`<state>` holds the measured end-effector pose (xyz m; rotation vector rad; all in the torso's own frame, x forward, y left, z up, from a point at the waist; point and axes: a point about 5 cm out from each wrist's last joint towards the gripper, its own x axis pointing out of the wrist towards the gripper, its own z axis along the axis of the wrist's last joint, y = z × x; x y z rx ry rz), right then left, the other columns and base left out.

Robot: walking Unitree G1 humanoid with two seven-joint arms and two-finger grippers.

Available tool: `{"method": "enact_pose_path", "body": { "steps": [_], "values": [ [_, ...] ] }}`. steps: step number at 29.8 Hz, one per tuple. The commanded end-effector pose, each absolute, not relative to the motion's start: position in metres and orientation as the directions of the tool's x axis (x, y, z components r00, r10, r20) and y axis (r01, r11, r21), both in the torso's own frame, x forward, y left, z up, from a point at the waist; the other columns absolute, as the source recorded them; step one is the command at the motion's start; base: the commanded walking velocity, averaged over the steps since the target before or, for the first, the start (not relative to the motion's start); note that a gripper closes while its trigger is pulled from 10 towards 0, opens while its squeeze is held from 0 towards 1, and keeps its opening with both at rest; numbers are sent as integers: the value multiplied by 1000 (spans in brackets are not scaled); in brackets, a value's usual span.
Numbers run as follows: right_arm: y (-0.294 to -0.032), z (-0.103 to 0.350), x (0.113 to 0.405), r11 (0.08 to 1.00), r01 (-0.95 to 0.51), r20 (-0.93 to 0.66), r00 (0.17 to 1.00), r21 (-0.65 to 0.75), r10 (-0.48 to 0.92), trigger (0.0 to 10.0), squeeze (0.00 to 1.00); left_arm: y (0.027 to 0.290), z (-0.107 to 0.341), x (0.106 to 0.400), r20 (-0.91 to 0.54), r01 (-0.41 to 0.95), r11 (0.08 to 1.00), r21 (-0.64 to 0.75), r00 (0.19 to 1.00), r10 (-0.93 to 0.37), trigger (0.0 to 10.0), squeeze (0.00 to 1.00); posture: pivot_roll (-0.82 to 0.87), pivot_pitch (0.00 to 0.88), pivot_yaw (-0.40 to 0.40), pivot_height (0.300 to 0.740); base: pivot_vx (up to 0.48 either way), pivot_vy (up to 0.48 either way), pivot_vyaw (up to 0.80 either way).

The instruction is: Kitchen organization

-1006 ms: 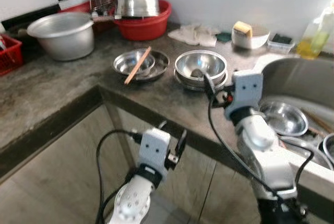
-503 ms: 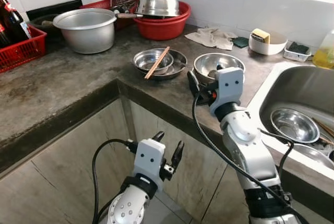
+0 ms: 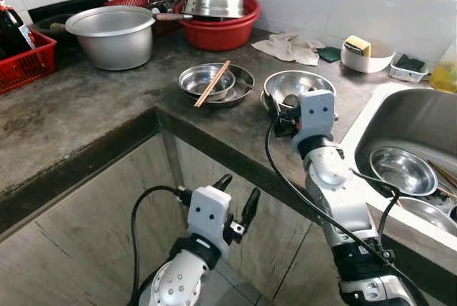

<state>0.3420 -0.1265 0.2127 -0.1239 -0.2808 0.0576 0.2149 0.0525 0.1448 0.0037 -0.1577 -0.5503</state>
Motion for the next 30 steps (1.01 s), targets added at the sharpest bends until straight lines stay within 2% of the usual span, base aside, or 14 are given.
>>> {"method": "enact_pose_path", "body": {
  "steps": [1,18,19,20,22,23,25,26,27,28,30],
  "values": [
    [-127,209,342,991,-22,268,962,-129,56,10000,0,51,153,212,186,534,844,46,826,-532,10000,0,101,88,-15,740,0,0,0],
    [-133,204,347,995,16,249,969,-99,9,9922,0,52,155,213,193,536,843,49,823,-535,10000,0,109,103,-14,740,0,0,0],
    [-133,204,347,995,17,249,969,-97,8,5608,0,52,155,214,192,536,843,50,823,-534,10000,0,109,103,-12,740,0,0,0],
    [-133,204,347,995,17,249,968,-96,7,5608,0,52,154,214,191,535,843,50,823,-534,10000,0,109,103,-12,740,0,0,0],
    [-133,205,348,996,20,251,968,-92,4,745,0,52,154,213,190,535,843,52,823,-535,10000,0,107,103,-11,740,0,0,0],
    [-133,205,348,996,21,253,967,-90,3,0,0,52,155,214,190,535,843,52,823,-535,10000,0,108,102,-12,740,0,0,0],
    [-133,206,348,996,21,257,967,-91,3,0,0,53,154,213,190,535,843,53,824,-534,10000,0,108,103,-8,740,0,0,0],
    [-133,206,348,996,21,257,966,-92,3,4667,0,53,154,213,190,534,844,53,824,-534,10000,0,108,103,-8,740,0,0,0],
    [-133,206,348,996,21,256,967,-90,3,4667,0,53,154,213,190,534,844,53,824,-534,10000,0,108,103,-8,740,0,0,0],
    [-133,207,348,996,19,257,966,-90,5,10000,0,53,154,213,190,534,844,53,824,-533,10000,0,110,106,-12,740,0,0,0],
    [-132,208,348,996,16,259,966,-90,8,10000,0,52,155,213,190,533,844,52,825,-533,10000,0,108,106,-10,740,0,0,0]
  ]
}}
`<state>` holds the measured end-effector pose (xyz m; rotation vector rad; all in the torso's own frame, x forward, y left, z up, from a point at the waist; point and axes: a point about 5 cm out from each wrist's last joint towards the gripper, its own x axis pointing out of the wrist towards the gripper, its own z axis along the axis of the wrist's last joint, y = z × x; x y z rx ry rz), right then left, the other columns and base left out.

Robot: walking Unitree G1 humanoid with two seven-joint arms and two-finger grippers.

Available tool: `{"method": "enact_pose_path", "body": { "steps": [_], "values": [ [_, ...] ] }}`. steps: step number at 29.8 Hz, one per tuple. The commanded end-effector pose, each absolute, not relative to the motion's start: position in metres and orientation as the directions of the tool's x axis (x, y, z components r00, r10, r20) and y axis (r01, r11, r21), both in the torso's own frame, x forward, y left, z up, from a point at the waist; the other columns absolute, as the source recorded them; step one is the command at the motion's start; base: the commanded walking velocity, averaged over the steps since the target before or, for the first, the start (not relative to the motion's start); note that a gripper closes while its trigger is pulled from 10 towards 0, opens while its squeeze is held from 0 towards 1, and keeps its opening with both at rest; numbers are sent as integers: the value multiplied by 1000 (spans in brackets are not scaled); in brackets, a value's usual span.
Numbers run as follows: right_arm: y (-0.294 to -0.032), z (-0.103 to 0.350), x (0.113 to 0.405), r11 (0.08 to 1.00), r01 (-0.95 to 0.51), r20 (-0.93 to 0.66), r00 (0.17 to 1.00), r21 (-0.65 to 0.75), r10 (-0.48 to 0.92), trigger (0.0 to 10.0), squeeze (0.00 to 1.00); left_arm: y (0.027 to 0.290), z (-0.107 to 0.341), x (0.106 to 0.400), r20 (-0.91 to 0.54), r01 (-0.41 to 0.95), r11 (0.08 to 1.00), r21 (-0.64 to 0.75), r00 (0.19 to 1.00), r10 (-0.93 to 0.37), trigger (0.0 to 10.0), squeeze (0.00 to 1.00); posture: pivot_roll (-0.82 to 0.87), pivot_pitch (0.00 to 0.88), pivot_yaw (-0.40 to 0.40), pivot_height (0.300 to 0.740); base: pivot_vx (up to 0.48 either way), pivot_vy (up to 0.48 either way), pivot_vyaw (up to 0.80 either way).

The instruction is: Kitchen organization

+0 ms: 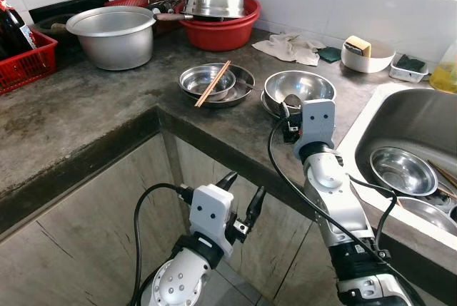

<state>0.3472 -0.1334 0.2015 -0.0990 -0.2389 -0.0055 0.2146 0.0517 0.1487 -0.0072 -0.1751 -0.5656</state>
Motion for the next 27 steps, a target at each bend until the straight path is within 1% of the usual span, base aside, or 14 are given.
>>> {"method": "enact_pose_path", "body": {
  "steps": [1,7,8,9,10,11,15,16,27],
  "values": [
    [-132,208,348,996,16,260,966,-89,8,10000,0,52,155,213,189,534,844,52,825,-533,10000,0,108,106,-10,740,0,0,0],
    [-132,209,349,996,12,262,965,-91,12,10000,0,51,154,212,187,535,843,51,824,-534,10000,0,107,107,-11,740,0,0,0],
    [-132,210,351,996,11,263,965,-92,14,4745,0,51,154,212,188,535,844,50,824,-534,10000,0,107,107,-11,740,0,0,0],
    [-131,210,351,996,10,265,964,-89,14,4745,0,52,154,212,188,534,844,50,825,-533,10000,0,107,107,-11,740,0,0,0],
    [-131,211,351,996,8,266,964,-88,16,2588,0,51,154,212,188,534,844,51,825,-533,10000,0,109,107,-16,740,0,0,0],
    [-131,211,351,996,6,267,964,-88,18,0,0,51,154,212,188,534,844,52,825,-533,10000,0,109,107,-16,740,0,0,0],
    [-128,212,351,996,-2,270,962,-88,26,0,0,51,154,212,189,533,845,51,826,-532,10000,0,110,107,-16,740,0,0,0],
    [-127,213,351,996,-5,271,962,-90,29,9922,0,51,154,213,189,532,845,52,826,-532,10000,0,110,106,-16,740,0,0,0],
    [-127,215,353,996,-6,272,962,-90,30,10000,0,51,154,213,188,529,847,53,828,-528,10000,0,109,104,-16,740,0,0,0]
  ]
}}
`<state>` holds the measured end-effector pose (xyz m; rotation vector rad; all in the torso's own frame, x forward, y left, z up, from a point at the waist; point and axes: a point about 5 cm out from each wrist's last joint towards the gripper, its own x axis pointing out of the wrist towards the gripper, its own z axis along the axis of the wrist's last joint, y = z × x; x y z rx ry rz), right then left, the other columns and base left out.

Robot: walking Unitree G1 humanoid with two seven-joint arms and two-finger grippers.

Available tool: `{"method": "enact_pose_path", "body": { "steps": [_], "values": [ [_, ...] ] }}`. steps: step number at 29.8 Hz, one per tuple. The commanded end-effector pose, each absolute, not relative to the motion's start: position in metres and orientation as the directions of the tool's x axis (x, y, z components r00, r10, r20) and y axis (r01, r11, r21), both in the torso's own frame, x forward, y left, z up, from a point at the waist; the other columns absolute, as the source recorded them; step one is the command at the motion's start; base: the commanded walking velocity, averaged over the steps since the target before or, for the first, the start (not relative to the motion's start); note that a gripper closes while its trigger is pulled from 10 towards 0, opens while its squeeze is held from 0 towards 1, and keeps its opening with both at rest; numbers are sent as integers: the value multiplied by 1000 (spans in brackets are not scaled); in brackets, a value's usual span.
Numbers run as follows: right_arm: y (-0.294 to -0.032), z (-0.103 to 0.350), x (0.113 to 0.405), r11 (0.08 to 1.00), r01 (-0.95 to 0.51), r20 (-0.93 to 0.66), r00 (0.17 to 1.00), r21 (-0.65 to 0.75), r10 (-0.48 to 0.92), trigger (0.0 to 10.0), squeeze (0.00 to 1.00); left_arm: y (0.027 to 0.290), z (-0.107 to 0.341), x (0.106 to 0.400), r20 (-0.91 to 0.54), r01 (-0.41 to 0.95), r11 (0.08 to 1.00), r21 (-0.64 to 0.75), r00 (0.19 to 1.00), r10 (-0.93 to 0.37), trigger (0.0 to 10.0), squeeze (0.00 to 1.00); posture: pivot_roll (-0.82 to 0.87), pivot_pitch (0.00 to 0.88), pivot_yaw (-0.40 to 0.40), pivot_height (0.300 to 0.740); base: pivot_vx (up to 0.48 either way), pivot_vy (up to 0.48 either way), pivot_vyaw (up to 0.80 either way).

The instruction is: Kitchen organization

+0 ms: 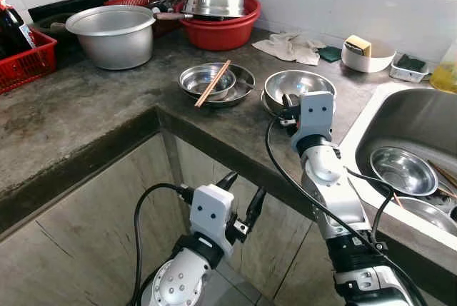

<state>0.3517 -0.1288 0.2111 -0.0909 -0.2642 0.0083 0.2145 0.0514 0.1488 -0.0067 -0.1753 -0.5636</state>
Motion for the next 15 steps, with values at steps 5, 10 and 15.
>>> {"method": "enact_pose_path", "body": {
  "steps": [5,10,15],
  "values": [
    [-128,216,353,997,0,278,960,-81,22,0,0,52,154,213,189,528,847,56,828,-528,10000,0,111,102,-16,740,0,0,0],
    [-128,217,353,997,0,280,960,-83,23,0,0,52,154,213,189,528,847,58,828,-529,10000,0,109,97,-14,740,0,0,0],
    [-127,221,354,997,0,298,954,-79,24,0,0,51,154,214,189,528,847,61,827,-529,10000,0,109,91,-14,740,0,0,0]
  ]
}}
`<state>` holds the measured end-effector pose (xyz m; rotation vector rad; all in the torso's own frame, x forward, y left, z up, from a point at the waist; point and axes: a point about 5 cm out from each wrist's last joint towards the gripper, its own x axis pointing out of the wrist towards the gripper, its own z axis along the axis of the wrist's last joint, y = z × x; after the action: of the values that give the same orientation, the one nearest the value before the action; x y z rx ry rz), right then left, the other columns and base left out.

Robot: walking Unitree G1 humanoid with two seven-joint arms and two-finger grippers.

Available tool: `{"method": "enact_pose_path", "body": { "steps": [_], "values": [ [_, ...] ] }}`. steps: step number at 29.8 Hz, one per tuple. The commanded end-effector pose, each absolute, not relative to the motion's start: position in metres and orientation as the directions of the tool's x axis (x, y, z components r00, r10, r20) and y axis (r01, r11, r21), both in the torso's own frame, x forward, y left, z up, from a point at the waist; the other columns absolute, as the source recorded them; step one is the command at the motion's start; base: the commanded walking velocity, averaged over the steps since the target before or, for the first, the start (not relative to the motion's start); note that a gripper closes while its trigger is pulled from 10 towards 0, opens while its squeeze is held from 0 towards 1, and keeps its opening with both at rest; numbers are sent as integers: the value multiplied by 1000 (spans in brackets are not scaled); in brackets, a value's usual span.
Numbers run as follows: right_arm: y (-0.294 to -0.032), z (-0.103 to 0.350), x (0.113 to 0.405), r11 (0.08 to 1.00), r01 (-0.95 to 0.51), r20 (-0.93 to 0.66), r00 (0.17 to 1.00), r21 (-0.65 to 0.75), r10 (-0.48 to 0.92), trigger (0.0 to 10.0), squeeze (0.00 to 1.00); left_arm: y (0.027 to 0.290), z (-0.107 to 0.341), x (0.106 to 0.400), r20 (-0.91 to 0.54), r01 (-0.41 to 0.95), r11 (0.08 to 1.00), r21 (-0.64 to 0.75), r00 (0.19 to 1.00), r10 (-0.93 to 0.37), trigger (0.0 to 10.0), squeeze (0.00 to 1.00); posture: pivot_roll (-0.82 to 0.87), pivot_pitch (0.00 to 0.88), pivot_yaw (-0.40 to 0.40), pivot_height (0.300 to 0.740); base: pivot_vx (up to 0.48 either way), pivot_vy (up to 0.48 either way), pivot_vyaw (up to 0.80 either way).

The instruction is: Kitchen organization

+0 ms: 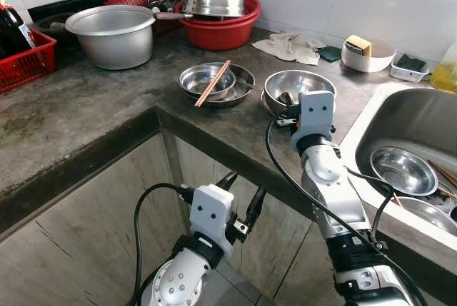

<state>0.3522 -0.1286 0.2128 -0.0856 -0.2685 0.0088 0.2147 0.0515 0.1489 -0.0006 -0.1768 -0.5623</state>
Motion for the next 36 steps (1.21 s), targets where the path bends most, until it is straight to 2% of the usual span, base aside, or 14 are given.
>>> {"method": "enact_pose_path", "body": {
  "steps": [1,21,22,23,24,27,36],
  "values": [
    [-127,223,353,997,0,307,951,-76,23,0,0,51,154,214,189,528,847,62,827,-530,10000,0,109,91,-14,740,0,0,0],
    [-129,279,333,997,39,528,849,-61,-1,0,0,55,157,218,197,503,862,70,840,-506,10000,0,106,93,-9,740,0,0,0],
    [-129,284,327,996,46,553,833,-80,7,1529,0,56,159,220,203,492,867,75,844,-496,10000,0,109,96,-9,740,0,0,0],
    [-128,285,325,995,49,562,827,-89,10,8078,0,57,160,220,206,487,870,78,846,-492,10000,0,109,96,-9,740,0,0,0],
    [-128,286,320,993,58,573,819,-103,12,10000,0,58,162,222,209,480,874,82,849,-486,10000,0,109,96,-9,740,0,0,0],
    [-129,285,307,990,71,589,808,-125,16,10000,0,62,165,225,218,464,882,88,855,-471,10000,0,108,95,-6,740,0,0,0],
    [-146,277,294,983,150,557,828,-106,-67,10000,0,63,165,229,214,458,882,107,856,-471,10000,0,95,94,9,740,0,0,0]
  ]
}}
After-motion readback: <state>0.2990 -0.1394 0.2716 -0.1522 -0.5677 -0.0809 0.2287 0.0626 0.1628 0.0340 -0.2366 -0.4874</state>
